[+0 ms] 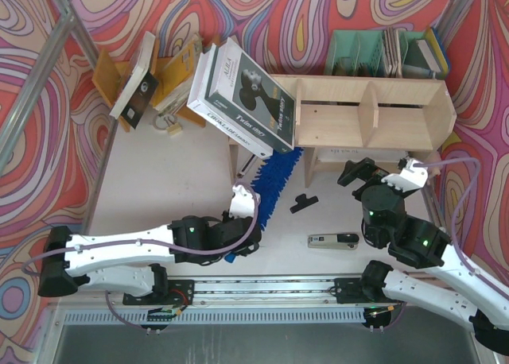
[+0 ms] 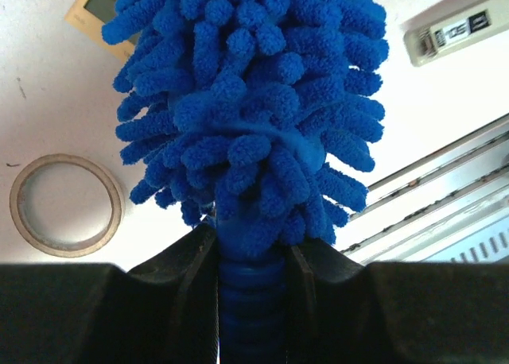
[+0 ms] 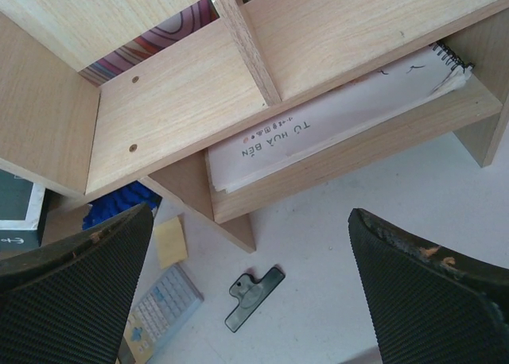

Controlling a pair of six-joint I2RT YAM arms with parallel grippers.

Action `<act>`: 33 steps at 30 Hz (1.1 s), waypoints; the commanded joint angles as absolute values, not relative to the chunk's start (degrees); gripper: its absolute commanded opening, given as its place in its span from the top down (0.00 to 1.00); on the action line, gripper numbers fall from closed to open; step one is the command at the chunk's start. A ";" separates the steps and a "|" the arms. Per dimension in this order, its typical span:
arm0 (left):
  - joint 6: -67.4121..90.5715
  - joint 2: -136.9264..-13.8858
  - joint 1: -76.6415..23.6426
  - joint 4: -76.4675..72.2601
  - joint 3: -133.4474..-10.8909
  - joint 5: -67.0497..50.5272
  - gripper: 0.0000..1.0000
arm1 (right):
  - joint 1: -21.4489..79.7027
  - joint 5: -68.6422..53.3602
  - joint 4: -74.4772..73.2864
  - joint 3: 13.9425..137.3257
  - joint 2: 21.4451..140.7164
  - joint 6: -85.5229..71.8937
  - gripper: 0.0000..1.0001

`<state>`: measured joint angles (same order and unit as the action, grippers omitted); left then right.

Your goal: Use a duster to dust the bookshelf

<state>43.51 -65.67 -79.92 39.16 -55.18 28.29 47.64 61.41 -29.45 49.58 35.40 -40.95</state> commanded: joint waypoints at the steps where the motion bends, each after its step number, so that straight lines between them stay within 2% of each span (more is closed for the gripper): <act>1: 43.84 -66.14 -80.77 36.73 -51.75 26.13 1.00 | 47.39 61.81 -28.33 49.22 35.50 -41.76 0.01; 11: 42.57 -70.32 -80.22 39.41 -52.08 24.00 1.00 | 47.46 61.74 -29.12 49.83 35.12 -41.94 0.01; 21: 38.58 -52.48 -80.16 38.25 -51.62 29.59 1.00 | 47.45 61.65 -28.70 49.83 35.66 -42.03 0.01; 26: 37.14 -47.35 -80.18 36.39 -50.06 27.95 1.00 | 47.43 61.78 -29.05 49.54 35.60 -42.27 0.01; 33: 39.76 -53.72 -80.29 34.35 -45.61 22.41 1.00 | 47.41 61.93 -28.68 49.70 35.52 -41.92 0.01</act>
